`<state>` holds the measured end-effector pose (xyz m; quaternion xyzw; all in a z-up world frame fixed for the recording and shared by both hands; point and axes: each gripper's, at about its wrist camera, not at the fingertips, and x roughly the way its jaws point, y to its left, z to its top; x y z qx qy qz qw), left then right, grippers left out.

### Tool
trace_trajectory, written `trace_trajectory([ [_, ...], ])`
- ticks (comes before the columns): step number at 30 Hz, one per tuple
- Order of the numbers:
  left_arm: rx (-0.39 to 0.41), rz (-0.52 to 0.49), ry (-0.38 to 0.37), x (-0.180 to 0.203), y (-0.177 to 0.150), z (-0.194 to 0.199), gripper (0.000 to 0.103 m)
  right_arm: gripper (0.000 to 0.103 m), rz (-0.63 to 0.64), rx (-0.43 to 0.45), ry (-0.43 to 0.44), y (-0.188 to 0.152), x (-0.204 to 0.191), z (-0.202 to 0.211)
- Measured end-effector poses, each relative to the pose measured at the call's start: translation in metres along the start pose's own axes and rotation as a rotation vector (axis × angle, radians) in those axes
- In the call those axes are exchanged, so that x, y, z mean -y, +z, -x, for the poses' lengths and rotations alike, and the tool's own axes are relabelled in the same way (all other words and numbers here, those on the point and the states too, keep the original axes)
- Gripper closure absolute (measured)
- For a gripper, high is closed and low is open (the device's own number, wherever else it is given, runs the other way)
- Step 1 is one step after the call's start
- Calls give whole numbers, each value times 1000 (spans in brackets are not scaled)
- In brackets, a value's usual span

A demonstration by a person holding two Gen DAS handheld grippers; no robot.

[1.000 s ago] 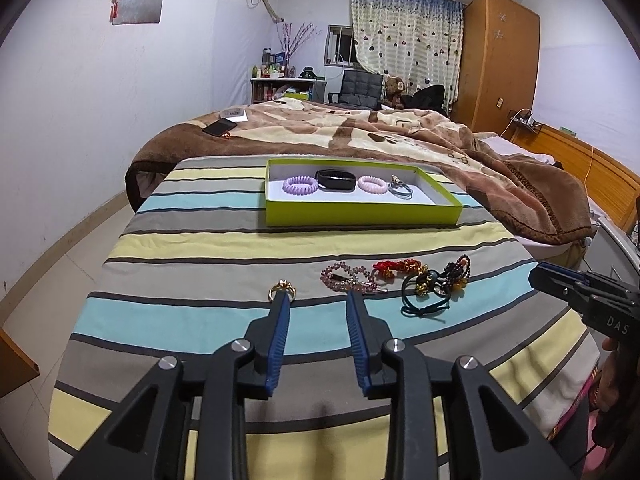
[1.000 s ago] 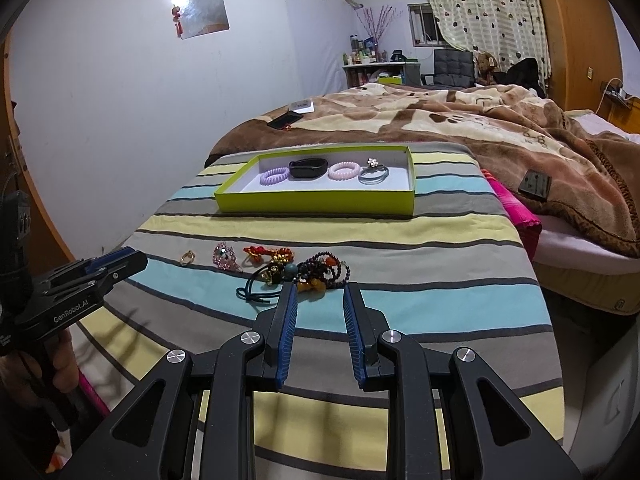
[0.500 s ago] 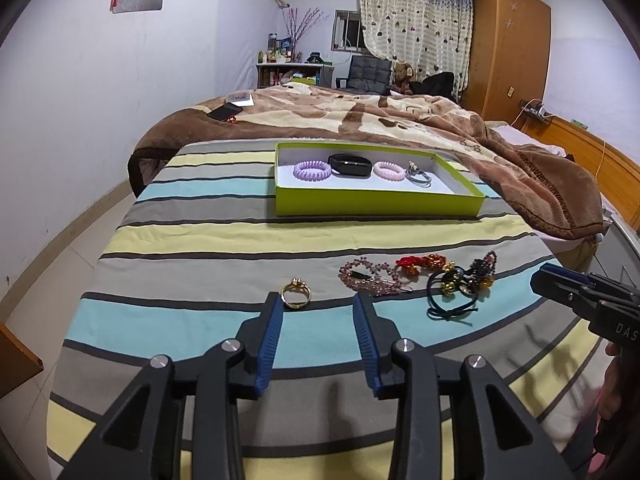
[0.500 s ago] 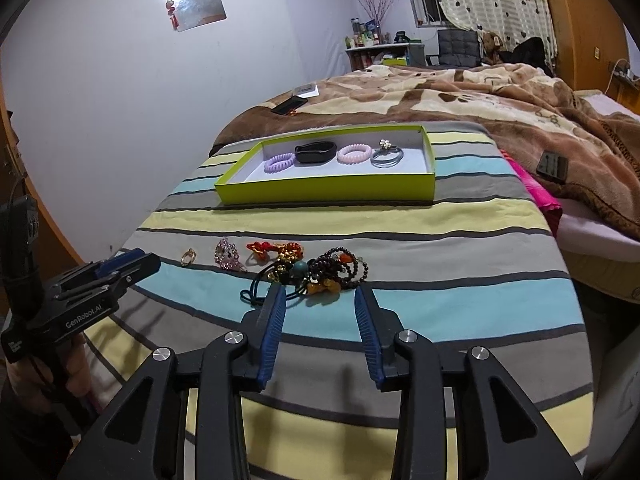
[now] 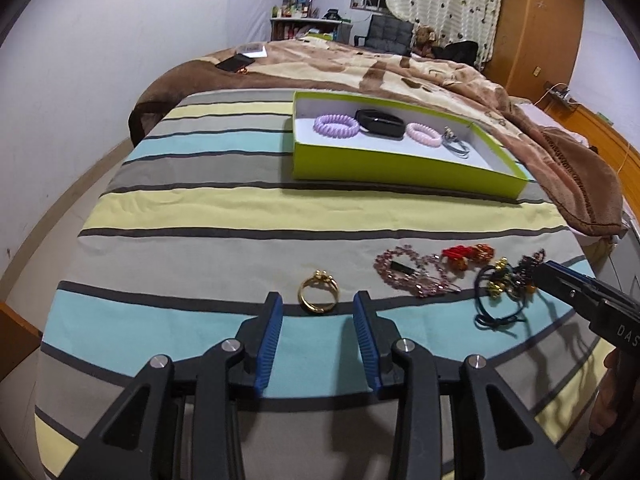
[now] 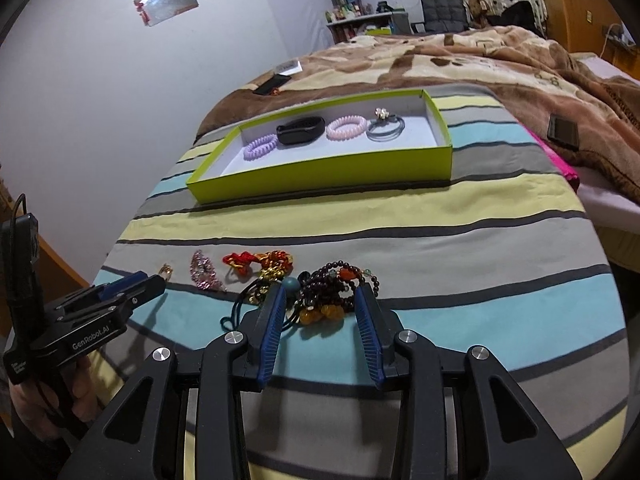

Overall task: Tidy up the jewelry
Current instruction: 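Grasp the gold ring with the left tool while the right grasps the amber beaded bracelet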

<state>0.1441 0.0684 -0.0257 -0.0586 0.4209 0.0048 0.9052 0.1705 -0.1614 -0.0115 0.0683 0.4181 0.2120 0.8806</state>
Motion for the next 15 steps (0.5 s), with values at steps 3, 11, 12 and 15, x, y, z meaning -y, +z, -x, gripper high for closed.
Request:
trace_trajectory([
  [3,-7,-10,18,2,2,-4,65,66,-20,-11,-1,3,2,-5],
  [11,-15,-52,60,9,5,-8,65,78,-67,-26,-10,10,11,-12],
  [12,-15,-51,58,9,5,-8,65,79,-69,-24,-10,10,12,-12],
  [15,-15,-45,51,8,5,-7,65,80,-69,-19,-22,10,16,-8],
])
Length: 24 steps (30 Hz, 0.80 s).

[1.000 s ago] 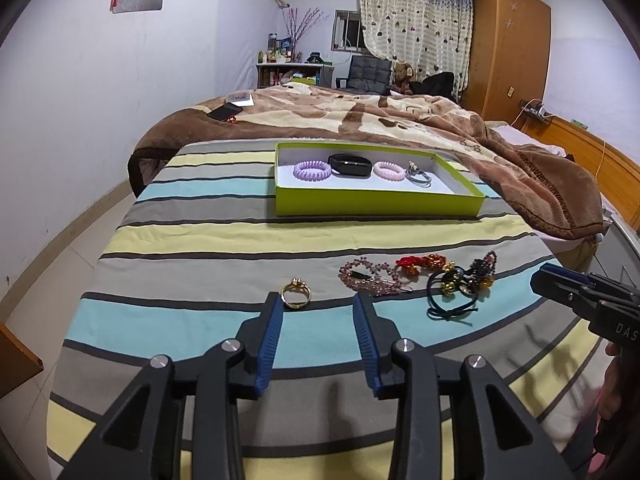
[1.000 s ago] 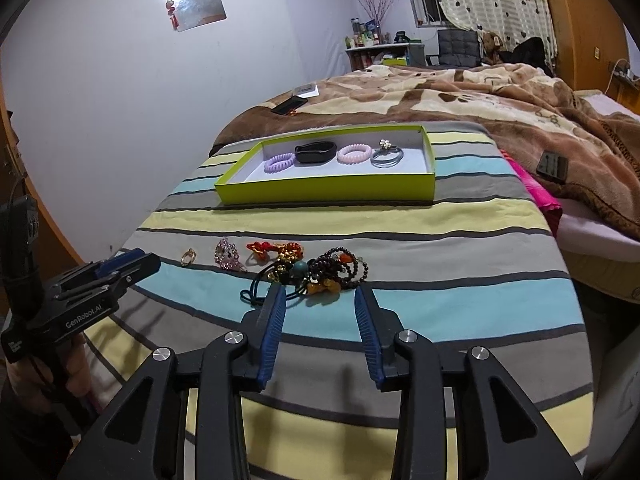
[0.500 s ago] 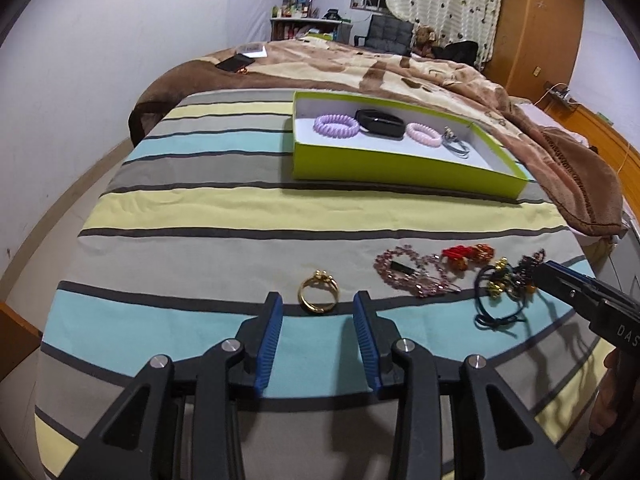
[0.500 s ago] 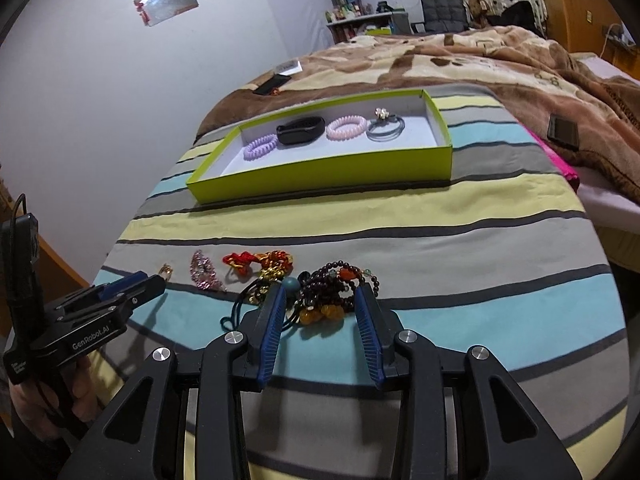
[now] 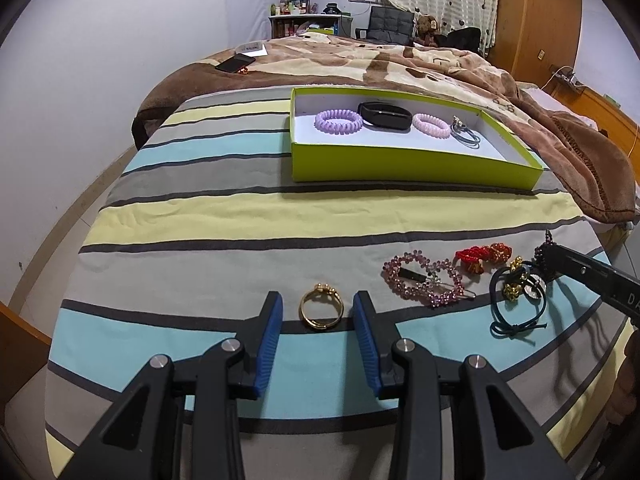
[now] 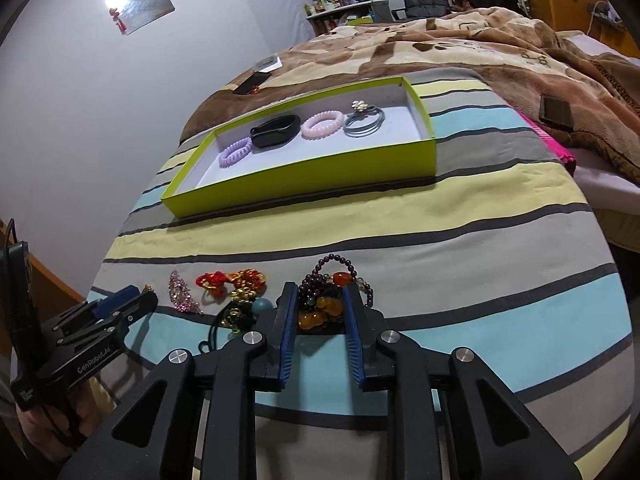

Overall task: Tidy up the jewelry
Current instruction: 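Grasp the gold ring with the left tool while the right grasps the amber beaded bracelet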

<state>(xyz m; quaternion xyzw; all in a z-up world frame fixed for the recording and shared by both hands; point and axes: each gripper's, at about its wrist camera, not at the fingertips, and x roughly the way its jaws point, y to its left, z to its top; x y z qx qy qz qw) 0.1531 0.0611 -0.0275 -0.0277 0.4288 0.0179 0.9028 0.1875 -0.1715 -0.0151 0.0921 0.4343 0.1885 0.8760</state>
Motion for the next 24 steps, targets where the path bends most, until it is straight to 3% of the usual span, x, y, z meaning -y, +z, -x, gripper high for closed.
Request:
trace_trajectory([
  [6,-4,-28,17,3,1,-1,65,80,3,-11,-11,1,6,0],
  [9,-5,-45,26,7,2,-2,65,79,95,-43,-52,4,-7,-5],
  [16,-6,-64,35,11,4,-4,65,80,138,-53,-104,4,-13,-12],
  [20,-4,-83,8,14,5,-4,79,82,142,-37,-109,1,-13,-9],
  [24,-1,-85,-9,13,4,-2,80,83,136,-17,-102,-1,-11,-1],
])
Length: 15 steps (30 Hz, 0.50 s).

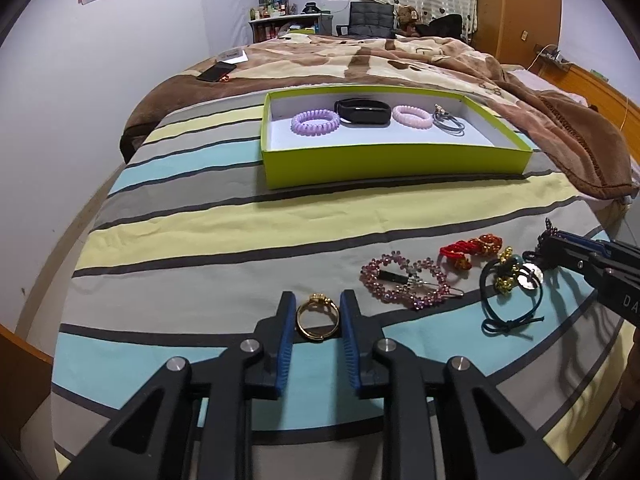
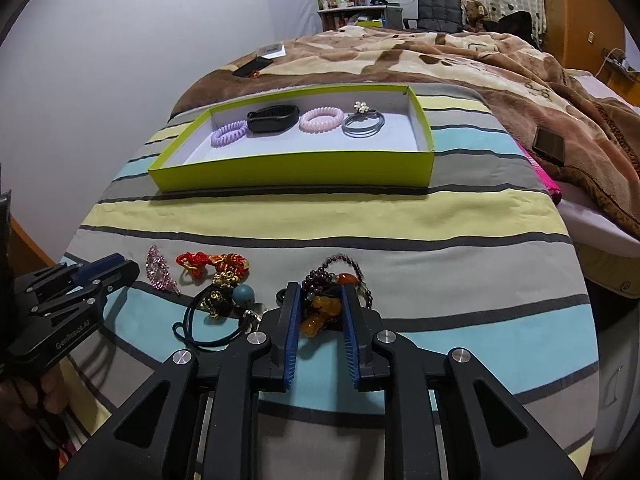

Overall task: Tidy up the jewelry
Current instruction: 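Grasp the gold ring with the left tool while the right grasps the amber beaded bracelet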

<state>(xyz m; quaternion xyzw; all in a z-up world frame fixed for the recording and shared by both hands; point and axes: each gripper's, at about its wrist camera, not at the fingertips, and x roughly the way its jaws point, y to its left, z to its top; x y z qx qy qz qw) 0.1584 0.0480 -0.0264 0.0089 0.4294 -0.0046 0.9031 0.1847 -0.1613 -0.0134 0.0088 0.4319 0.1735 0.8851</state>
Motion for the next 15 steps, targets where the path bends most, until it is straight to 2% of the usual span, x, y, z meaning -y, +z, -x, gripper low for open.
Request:
trace_trajectory([
  [5,21,11,-82,-1,-6,9,80,83,-18,36,24,-4,5,14],
  [15,125,22,-155,5,-10,44,80,83,-52,80,58,-13,16,38],
])
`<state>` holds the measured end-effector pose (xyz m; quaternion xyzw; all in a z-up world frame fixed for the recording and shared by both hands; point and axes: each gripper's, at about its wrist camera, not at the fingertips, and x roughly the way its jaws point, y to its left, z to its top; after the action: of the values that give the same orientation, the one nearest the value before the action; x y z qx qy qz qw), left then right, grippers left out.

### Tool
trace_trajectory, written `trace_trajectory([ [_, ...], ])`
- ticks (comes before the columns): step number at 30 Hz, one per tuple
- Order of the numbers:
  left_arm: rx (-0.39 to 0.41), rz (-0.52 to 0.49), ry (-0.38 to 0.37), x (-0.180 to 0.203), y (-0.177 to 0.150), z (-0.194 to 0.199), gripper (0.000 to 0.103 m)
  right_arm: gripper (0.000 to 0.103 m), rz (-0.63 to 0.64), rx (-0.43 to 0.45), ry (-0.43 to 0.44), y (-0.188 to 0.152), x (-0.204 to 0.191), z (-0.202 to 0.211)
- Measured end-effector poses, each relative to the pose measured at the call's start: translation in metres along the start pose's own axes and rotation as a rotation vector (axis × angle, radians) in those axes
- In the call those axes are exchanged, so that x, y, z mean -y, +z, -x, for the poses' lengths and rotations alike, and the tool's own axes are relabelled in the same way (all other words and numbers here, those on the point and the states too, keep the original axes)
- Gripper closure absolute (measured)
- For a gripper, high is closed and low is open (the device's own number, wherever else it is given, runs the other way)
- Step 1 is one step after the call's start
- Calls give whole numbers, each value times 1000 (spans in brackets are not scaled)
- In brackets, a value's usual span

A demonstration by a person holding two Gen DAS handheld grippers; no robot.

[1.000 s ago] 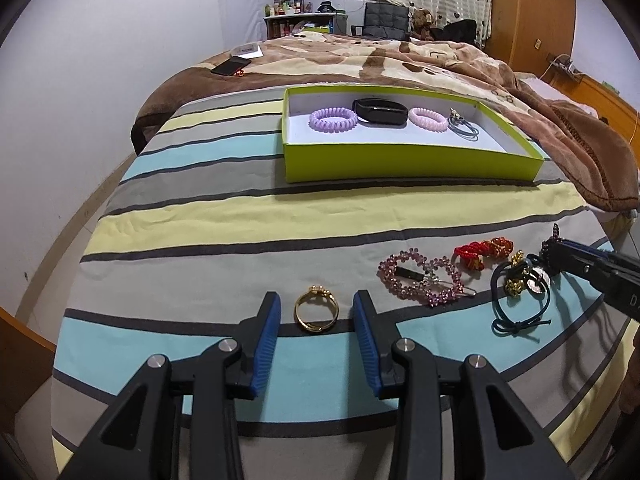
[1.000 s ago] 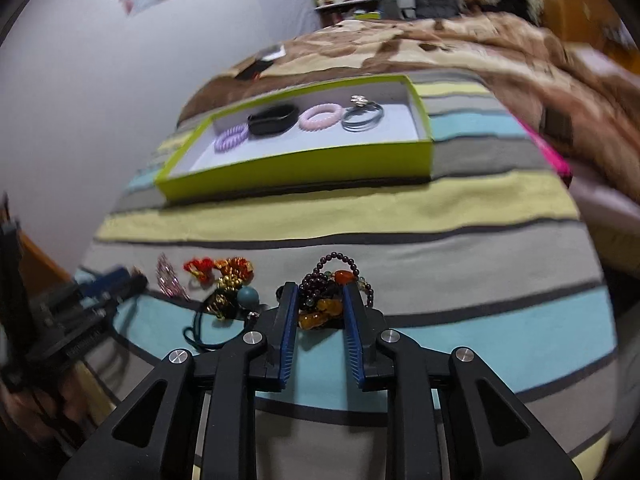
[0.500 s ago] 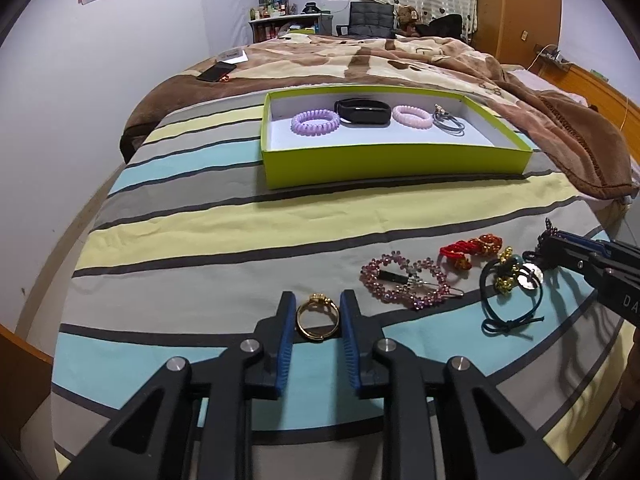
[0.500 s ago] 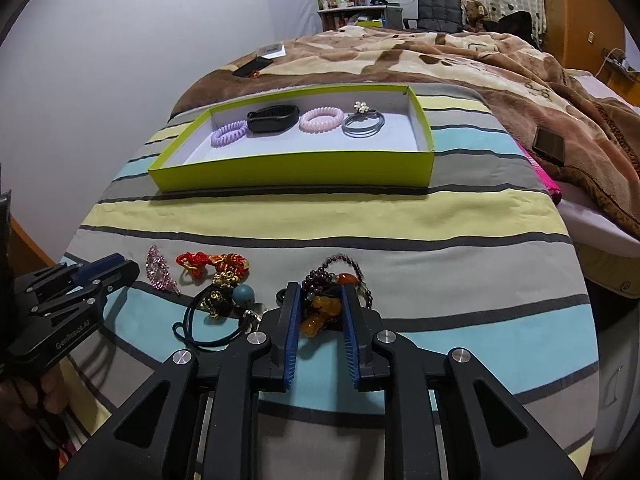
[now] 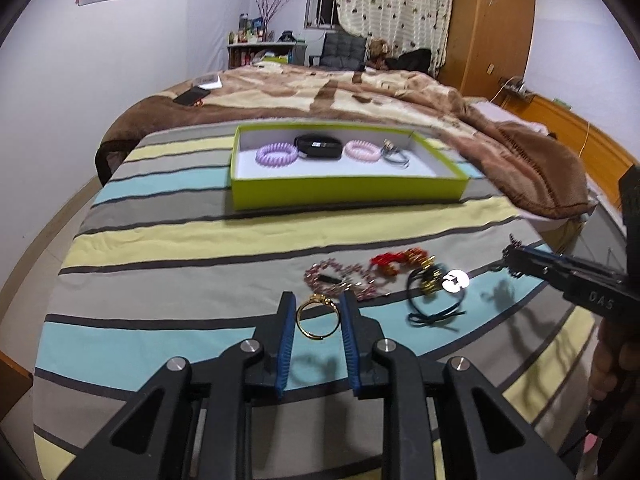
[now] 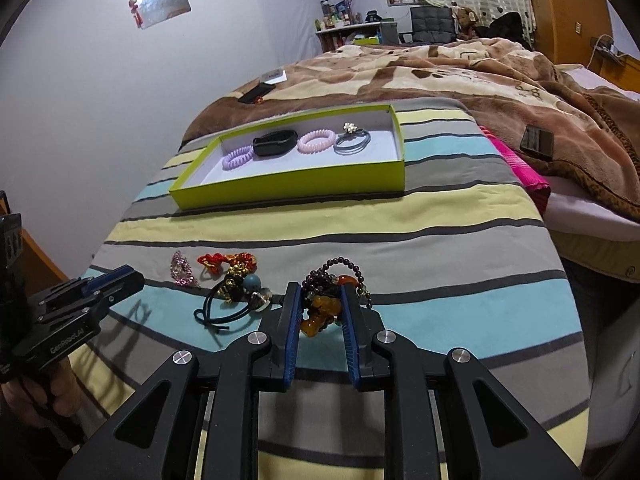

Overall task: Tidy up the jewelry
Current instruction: 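Grasp the gold ring with the left tool while the right grasps the amber beaded bracelet, then carry the ring and bracelet into the lime-green box and open both tools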

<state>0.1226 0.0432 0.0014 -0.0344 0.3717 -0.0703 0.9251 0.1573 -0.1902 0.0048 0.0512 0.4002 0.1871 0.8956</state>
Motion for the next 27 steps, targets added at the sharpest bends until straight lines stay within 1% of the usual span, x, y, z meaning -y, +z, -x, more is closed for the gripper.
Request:
trace_trajectory([
  [5,33,0,-11,5,7,9,80,83,-1,27,12,2,1,10],
  [15,57,10,-19,7,18,13,80,83,11,62,23,11,0,17],
  [21,75,-10,-17,10,32,11,80,83,34,80,28,23,-3,15],
  [27,102,-23,-14,7,54,5,80,83,58,94,29,40,-4,9],
])
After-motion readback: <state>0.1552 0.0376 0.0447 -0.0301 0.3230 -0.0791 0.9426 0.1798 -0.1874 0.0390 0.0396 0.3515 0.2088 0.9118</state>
